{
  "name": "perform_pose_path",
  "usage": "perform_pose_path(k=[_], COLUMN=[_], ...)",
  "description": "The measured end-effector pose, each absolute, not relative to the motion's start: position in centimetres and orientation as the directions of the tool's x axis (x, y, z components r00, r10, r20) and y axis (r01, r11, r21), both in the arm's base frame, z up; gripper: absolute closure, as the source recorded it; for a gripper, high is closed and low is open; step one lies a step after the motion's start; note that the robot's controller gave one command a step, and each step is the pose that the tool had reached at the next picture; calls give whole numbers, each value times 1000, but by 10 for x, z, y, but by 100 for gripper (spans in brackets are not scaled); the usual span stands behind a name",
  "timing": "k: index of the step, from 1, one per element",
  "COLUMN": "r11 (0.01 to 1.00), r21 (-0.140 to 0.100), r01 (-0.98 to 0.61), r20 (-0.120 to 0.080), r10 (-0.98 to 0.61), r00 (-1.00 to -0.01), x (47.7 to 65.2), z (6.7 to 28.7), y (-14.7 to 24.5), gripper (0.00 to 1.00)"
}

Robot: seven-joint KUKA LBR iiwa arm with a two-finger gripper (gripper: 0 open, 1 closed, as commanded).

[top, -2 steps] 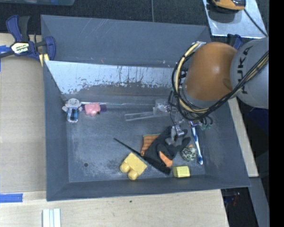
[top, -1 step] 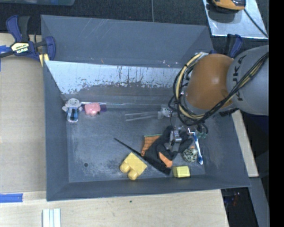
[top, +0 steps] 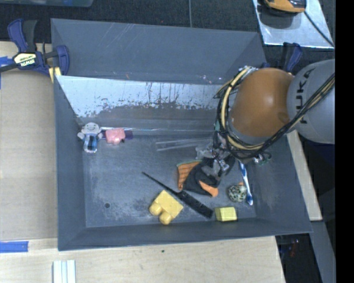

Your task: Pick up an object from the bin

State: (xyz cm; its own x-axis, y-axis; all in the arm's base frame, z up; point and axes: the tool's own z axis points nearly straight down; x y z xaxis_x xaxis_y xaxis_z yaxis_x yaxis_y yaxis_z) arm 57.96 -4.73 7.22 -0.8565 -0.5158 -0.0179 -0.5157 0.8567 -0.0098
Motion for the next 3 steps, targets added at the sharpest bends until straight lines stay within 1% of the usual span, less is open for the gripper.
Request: perform_pose_path(k=[1,2,3], r11=[857,858,858], r21=[-10,-3,-10], r01=[-515,-514,-514], r20=[-18,-8,-17], r10=[-515,-514,-514], r00=[-857,-858,-858], x=[580,576,579], z=[73,99,146], y=[-47,-47,-47], gripper=[100,100,100])
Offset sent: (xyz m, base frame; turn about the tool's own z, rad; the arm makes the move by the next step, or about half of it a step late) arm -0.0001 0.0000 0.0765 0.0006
